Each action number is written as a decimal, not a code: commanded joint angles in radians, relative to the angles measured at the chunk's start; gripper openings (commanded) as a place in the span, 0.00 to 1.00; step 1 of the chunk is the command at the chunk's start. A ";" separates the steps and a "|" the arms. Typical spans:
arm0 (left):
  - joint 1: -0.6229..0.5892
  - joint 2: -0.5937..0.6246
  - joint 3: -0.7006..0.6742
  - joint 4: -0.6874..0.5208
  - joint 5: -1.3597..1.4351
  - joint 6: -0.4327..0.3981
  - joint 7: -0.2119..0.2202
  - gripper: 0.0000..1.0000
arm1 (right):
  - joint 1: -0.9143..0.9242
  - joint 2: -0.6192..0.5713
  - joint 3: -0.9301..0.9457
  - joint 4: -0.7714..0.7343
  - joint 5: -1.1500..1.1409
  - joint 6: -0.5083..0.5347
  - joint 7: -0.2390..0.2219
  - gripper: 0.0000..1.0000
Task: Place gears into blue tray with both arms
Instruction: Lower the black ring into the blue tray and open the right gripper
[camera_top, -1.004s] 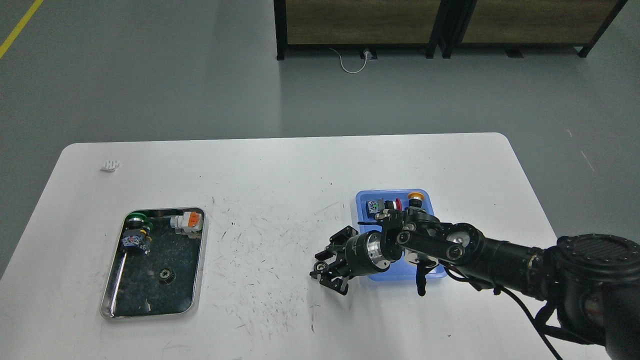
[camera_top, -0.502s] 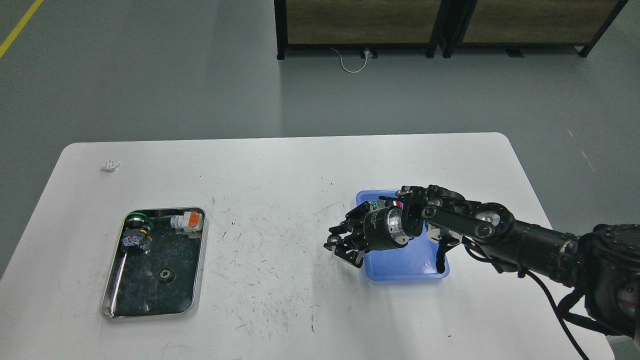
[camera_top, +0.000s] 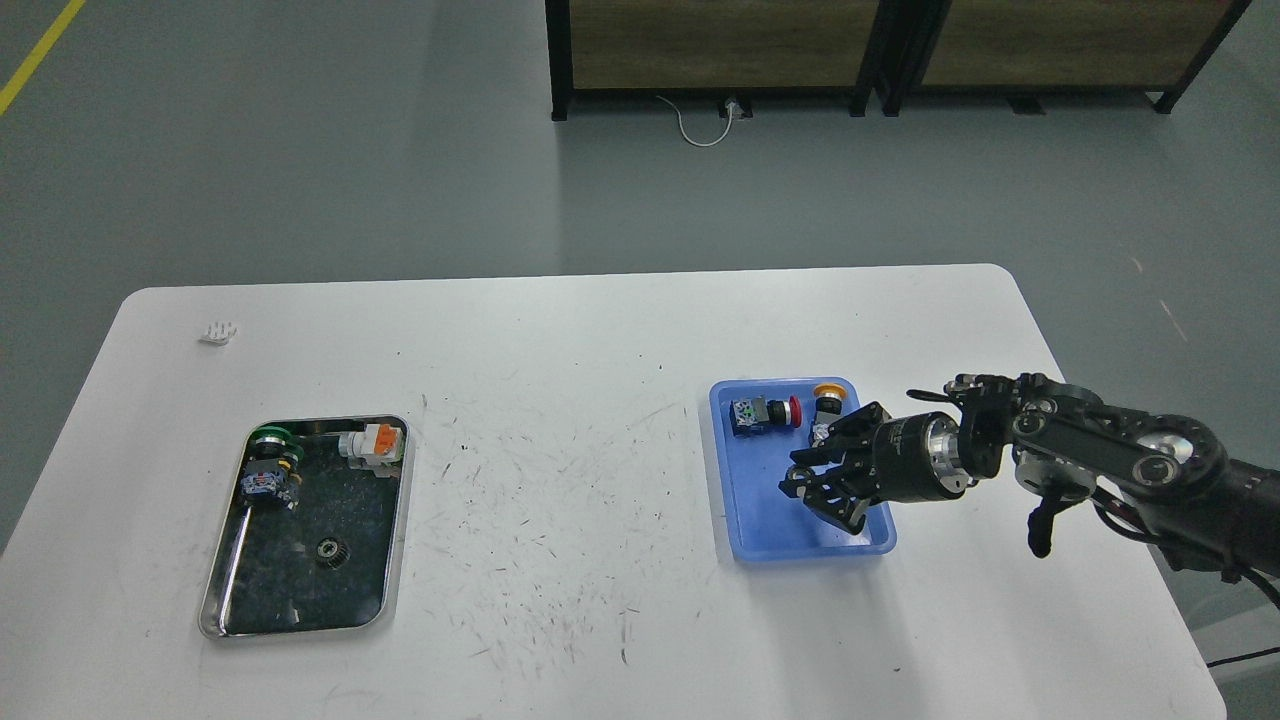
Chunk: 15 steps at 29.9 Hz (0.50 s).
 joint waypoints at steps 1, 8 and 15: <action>-0.001 0.003 -0.001 0.000 0.000 0.000 -0.001 0.98 | -0.053 -0.002 0.031 -0.006 -0.022 -0.001 0.000 0.19; 0.004 0.009 -0.001 0.000 0.000 0.001 -0.001 0.98 | -0.102 0.004 0.067 -0.020 -0.042 -0.019 -0.001 0.64; 0.007 0.003 0.002 -0.014 0.000 -0.045 -0.021 0.98 | -0.097 0.024 0.198 -0.026 -0.031 -0.030 0.000 0.85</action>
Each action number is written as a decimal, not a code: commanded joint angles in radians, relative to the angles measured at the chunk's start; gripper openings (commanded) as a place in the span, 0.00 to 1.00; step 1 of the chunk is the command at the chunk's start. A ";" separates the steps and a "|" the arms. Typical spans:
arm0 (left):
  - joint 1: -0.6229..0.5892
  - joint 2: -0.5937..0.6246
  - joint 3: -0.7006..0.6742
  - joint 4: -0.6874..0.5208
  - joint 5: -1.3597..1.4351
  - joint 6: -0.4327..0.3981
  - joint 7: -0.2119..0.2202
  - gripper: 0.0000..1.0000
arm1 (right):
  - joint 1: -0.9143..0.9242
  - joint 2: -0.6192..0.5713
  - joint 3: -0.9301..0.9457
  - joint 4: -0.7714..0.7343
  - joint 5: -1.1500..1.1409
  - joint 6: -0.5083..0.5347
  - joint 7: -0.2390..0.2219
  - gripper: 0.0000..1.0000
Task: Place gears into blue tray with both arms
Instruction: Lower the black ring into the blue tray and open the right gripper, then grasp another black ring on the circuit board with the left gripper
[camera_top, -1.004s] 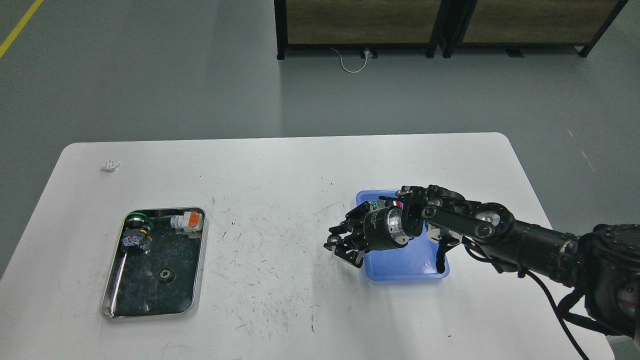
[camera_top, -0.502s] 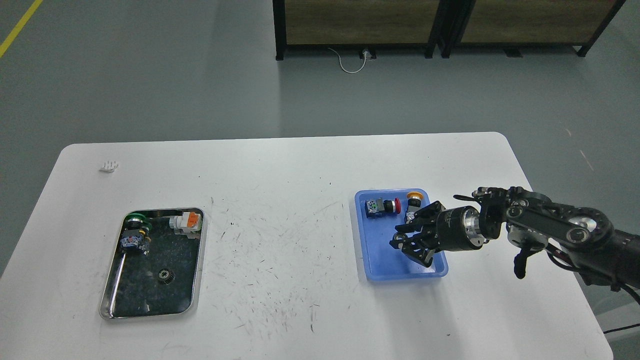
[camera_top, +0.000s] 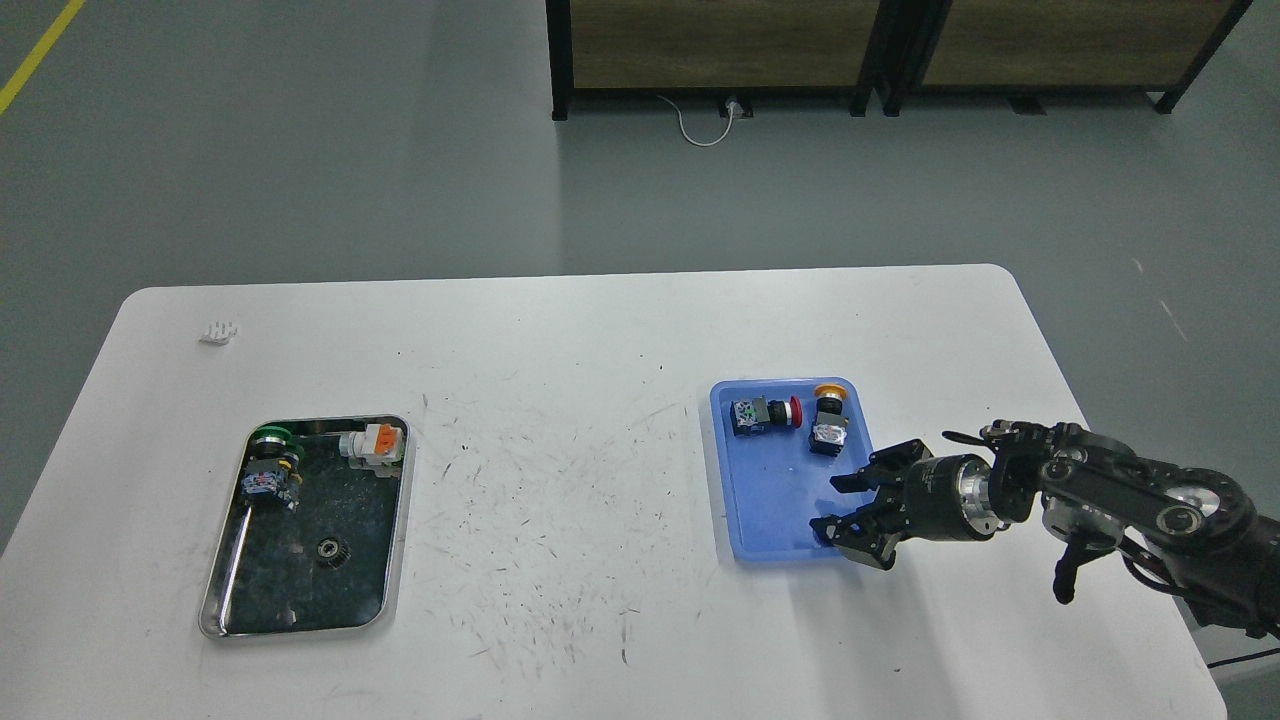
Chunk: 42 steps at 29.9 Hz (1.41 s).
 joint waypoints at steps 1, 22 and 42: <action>0.000 -0.007 0.003 -0.011 0.001 -0.066 -0.028 0.98 | 0.017 0.021 0.081 -0.003 0.011 -0.003 -0.001 0.87; 0.180 -0.182 0.034 -0.152 0.213 -0.208 -0.134 0.97 | 0.362 0.087 0.460 -0.329 0.135 -0.069 -0.007 0.99; 0.470 -0.427 0.031 -0.204 0.327 0.011 -0.183 0.97 | 0.474 0.120 0.437 -0.451 0.155 -0.089 -0.027 0.99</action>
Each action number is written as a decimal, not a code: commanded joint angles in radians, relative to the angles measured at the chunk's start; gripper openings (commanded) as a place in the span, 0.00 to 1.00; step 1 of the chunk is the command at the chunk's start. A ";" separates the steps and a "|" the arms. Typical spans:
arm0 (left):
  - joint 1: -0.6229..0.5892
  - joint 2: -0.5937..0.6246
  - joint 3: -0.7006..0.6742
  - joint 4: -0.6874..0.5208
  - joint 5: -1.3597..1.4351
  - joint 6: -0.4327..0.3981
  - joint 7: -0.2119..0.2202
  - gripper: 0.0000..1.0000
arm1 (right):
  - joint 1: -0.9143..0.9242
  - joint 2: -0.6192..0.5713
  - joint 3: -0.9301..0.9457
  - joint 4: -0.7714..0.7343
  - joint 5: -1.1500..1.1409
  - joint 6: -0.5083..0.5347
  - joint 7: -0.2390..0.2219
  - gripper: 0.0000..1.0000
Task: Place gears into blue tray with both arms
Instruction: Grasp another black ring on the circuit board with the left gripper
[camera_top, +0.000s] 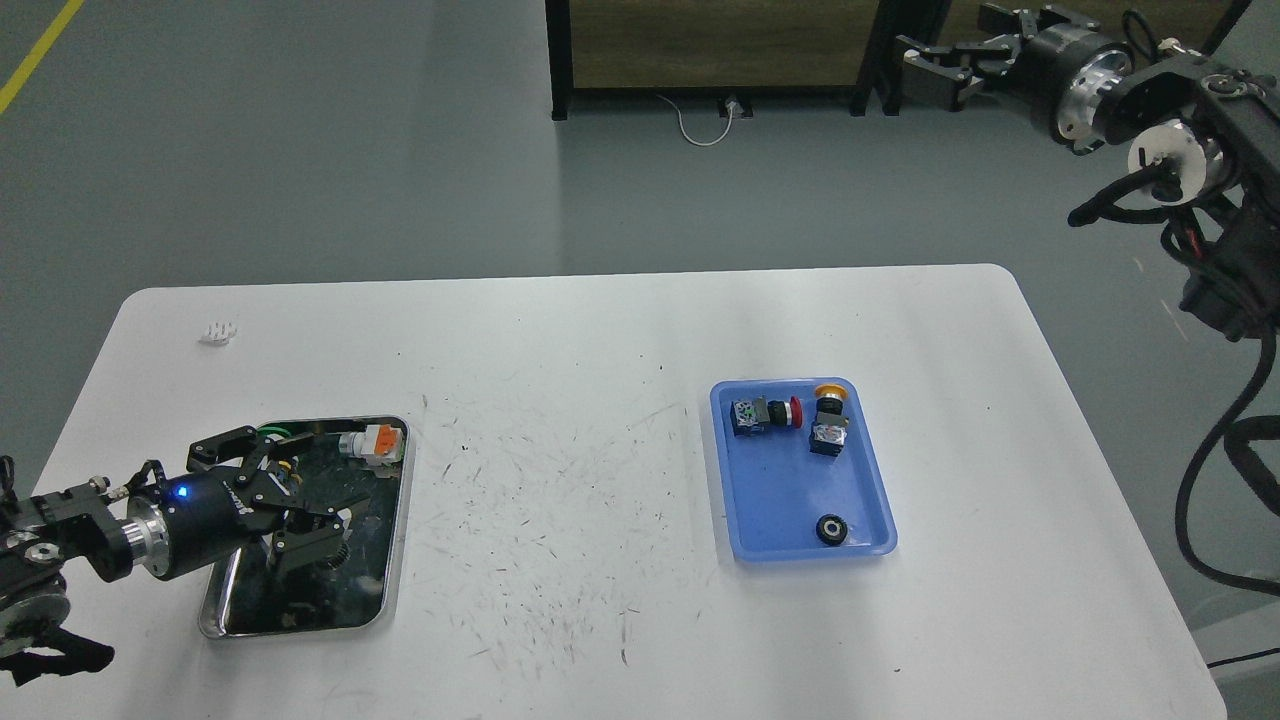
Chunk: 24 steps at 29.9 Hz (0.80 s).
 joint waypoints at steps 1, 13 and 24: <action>0.030 -0.015 0.000 0.000 0.007 0.038 -0.005 0.97 | 0.000 -0.001 0.000 -0.002 0.000 0.000 0.000 0.99; 0.119 -0.029 0.002 0.043 0.008 0.121 -0.045 0.97 | 0.002 0.006 -0.011 -0.003 0.000 -0.008 0.000 0.99; 0.153 -0.083 0.002 0.054 0.010 0.212 -0.050 0.97 | 0.002 0.015 -0.014 -0.003 0.000 -0.008 0.000 0.99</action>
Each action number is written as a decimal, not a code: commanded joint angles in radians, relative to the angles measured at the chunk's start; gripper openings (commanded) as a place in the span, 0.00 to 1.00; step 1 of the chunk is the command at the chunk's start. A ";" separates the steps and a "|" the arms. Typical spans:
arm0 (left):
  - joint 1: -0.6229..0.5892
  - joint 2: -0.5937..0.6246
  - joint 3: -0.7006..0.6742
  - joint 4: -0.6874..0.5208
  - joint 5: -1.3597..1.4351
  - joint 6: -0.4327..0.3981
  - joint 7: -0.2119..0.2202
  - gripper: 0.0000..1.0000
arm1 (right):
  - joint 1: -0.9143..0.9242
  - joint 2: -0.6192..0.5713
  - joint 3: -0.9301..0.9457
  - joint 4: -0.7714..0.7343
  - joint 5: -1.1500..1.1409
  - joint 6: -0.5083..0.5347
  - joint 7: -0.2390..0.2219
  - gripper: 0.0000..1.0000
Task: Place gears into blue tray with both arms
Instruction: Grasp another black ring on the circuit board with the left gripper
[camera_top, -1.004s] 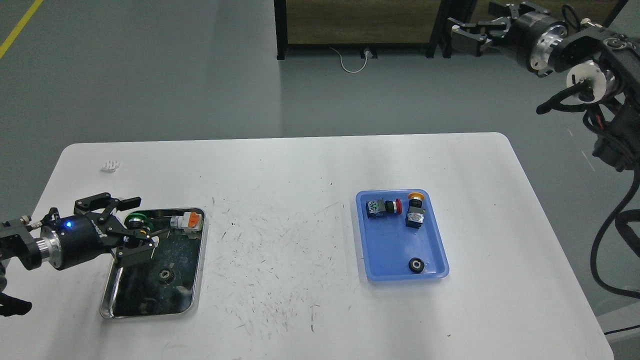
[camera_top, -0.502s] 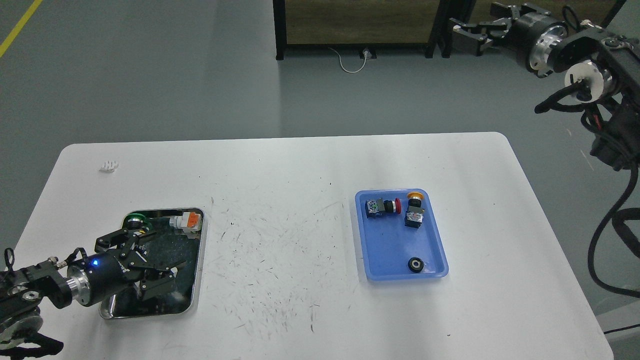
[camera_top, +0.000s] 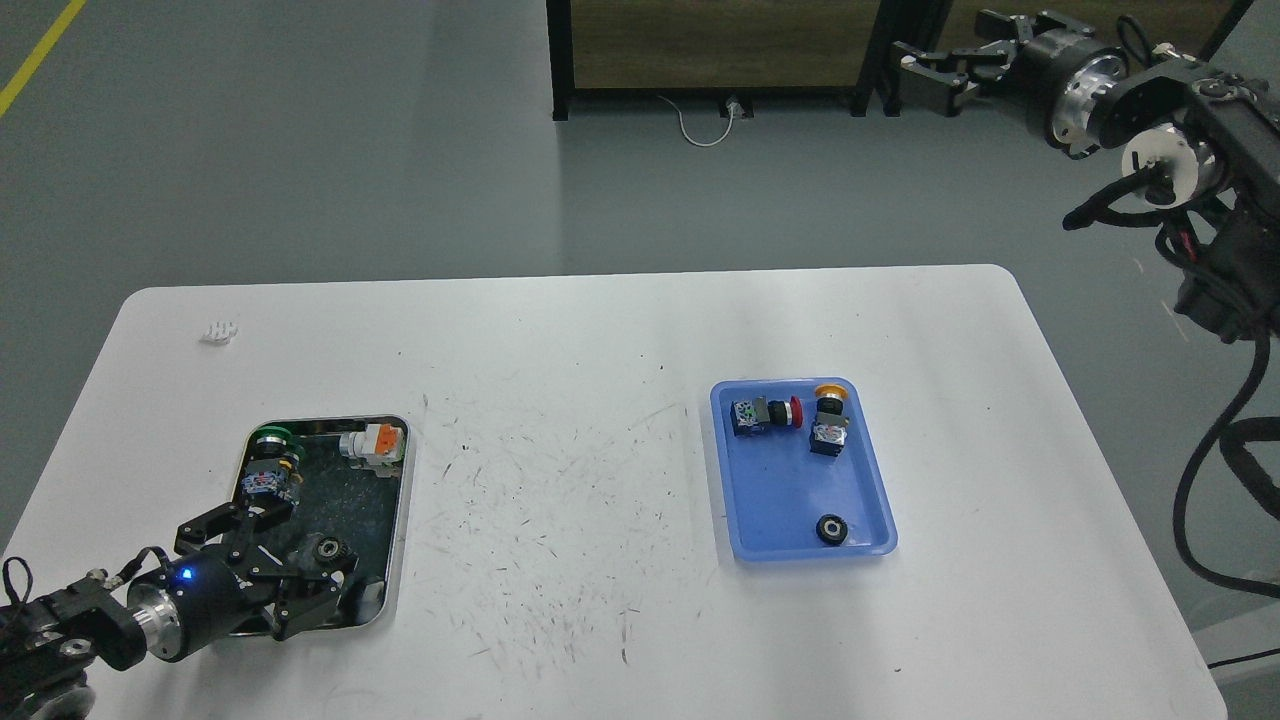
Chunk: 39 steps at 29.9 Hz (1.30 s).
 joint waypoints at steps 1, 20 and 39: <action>0.001 -0.015 0.000 0.008 0.000 0.028 0.001 0.97 | 0.001 0.003 -0.001 0.000 0.000 0.000 0.000 0.99; -0.001 -0.035 0.024 0.020 -0.001 0.041 -0.002 0.81 | 0.001 0.004 -0.003 0.000 0.000 0.000 0.000 0.99; 0.004 -0.023 0.037 0.019 0.000 0.041 -0.016 0.58 | 0.008 0.004 -0.009 0.000 0.000 0.000 0.000 0.99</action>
